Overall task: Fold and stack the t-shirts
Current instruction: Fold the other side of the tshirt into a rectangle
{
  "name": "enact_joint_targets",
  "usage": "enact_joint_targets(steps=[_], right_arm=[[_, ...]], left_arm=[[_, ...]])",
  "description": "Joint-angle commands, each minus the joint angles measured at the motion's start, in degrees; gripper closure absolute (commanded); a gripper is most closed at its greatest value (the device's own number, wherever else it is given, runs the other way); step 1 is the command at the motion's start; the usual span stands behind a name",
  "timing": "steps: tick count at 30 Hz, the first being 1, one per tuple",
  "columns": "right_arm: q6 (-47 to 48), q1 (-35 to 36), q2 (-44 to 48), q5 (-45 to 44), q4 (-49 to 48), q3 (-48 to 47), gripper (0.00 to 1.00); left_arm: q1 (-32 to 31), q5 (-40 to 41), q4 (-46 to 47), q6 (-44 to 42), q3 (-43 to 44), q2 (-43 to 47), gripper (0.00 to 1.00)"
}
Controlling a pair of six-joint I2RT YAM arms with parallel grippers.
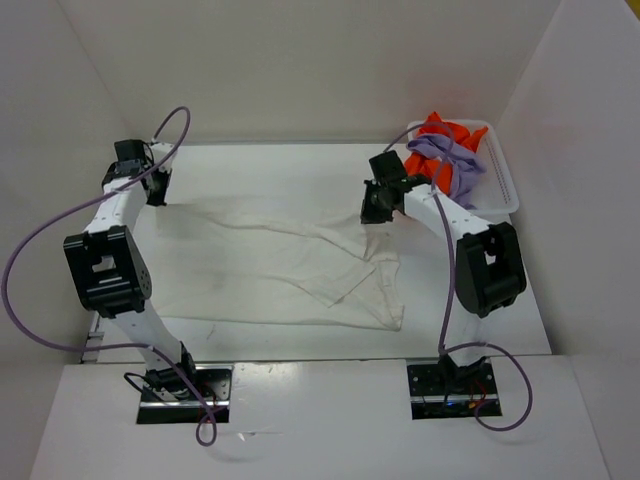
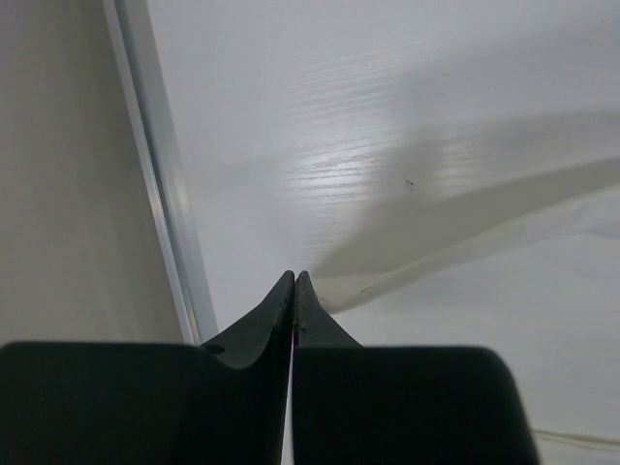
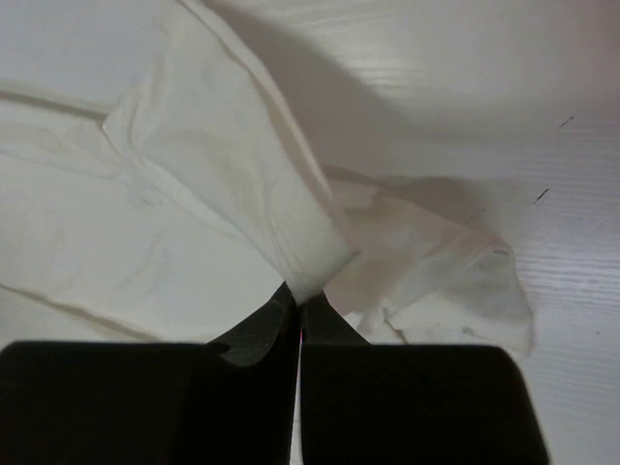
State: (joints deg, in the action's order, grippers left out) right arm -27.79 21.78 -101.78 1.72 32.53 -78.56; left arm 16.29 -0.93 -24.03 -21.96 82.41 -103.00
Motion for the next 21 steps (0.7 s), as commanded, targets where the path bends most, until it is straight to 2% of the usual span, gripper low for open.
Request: enact_joint_targets(steps=[1,4,8,10,18,21], right_arm=[[0.29,-2.35,-1.65,0.05,-3.88,-2.89,1.0],[0.28,-2.88,-6.06,-1.71,-3.36,-13.85,1.0],[0.98,-3.41,-7.3,-1.72,-1.34,-19.17,1.0],[0.98,-3.41,-5.56,-1.1,-2.38,-14.72,1.0],[-2.97,-3.41,7.11,1.62,-6.34,7.52,1.0],[-4.11,-3.41,11.77,0.31,-6.34,12.45,1.0]], left_arm=[[-0.74,-0.57,1.62,1.56,2.3,-1.67,1.0],[-1.35,1.01,1.62,3.23,6.77,-3.17,1.0],[-1.35,2.16,2.23,3.94,9.26,-3.96,1.0],[-1.88,2.16,2.23,3.07,7.07,-3.35,1.0],[-1.88,5.93,6.71,-3.44,-12.24,5.25,1.0],[-1.36,7.78,7.42,-5.11,-15.17,6.32,1.0]])
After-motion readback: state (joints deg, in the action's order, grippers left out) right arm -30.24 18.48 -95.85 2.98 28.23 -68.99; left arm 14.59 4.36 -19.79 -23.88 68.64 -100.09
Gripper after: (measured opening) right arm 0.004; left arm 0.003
